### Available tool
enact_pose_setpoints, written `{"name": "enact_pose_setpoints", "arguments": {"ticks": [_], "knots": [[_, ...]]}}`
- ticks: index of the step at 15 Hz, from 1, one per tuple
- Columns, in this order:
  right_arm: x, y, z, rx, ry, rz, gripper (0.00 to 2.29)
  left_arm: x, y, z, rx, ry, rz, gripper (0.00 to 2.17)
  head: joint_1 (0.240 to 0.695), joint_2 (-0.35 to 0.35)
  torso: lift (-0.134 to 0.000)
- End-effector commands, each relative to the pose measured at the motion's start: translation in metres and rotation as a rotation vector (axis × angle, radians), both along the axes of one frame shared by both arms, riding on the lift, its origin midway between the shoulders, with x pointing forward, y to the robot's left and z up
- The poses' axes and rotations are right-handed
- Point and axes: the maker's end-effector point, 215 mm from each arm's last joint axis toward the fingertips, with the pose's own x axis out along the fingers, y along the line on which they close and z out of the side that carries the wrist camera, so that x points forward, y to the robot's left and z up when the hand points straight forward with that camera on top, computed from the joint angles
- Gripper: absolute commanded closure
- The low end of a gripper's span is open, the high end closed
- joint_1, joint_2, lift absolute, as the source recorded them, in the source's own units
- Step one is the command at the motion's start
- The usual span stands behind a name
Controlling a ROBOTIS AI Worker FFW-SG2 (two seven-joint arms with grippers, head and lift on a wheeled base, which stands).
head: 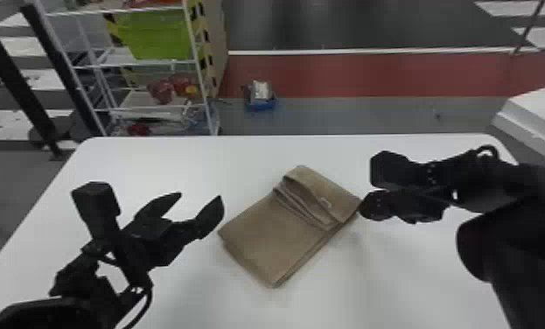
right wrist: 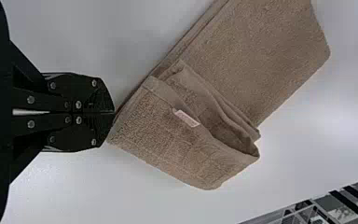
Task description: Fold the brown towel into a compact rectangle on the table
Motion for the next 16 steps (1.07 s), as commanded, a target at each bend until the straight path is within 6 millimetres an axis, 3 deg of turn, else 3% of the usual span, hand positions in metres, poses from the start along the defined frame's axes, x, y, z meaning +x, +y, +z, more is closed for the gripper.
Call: {"name": "enact_pose_setpoints", "arguments": {"ticks": [1, 4, 6, 7, 8, 9, 12, 16], "knots": [[-0.022, 0.012, 0.019, 0.07, -0.026, 0.001, 2.1, 0.003, -0.004, 0.0, -0.004, -0.001, -0.006, 0.03, 0.695, 0.069, -0.134], [-0.046, 0.044, 0.01, 0.146, 0.087, -0.089, 2.08, 0.003, -0.01, 0.0, -0.005, 0.0, -0.015, 0.03, 0.695, 0.085, -0.134], [-0.062, 0.048, -0.01, 0.193, 0.224, -0.278, 1.64, 0.002, -0.007, -0.003, -0.004, 0.007, -0.011, 0.03, 0.695, 0.103, -0.134], [-0.062, 0.043, -0.015, 0.203, 0.239, -0.405, 1.31, 0.001, -0.006, -0.003, -0.003, 0.005, -0.009, 0.03, 0.695, 0.11, -0.134], [-0.063, 0.041, -0.012, 0.215, 0.236, -0.492, 0.77, 0.001, -0.006, -0.003, -0.003, 0.005, -0.008, 0.03, 0.695, 0.115, -0.134], [-0.066, 0.037, -0.015, 0.216, 0.241, -0.574, 0.51, 0.001, -0.006, -0.004, -0.005, 0.007, -0.008, 0.03, 0.695, 0.116, -0.134], [-0.057, 0.03, 0.01, 0.273, 0.249, -0.791, 0.42, 0.001, -0.006, -0.004, -0.005, 0.006, -0.011, 0.03, 0.695, 0.106, -0.134], [-0.028, 0.053, 0.044, 0.299, 0.196, -0.806, 0.26, 0.0, -0.002, -0.005, -0.008, 0.009, -0.007, 0.03, 0.695, 0.112, -0.134]]}}
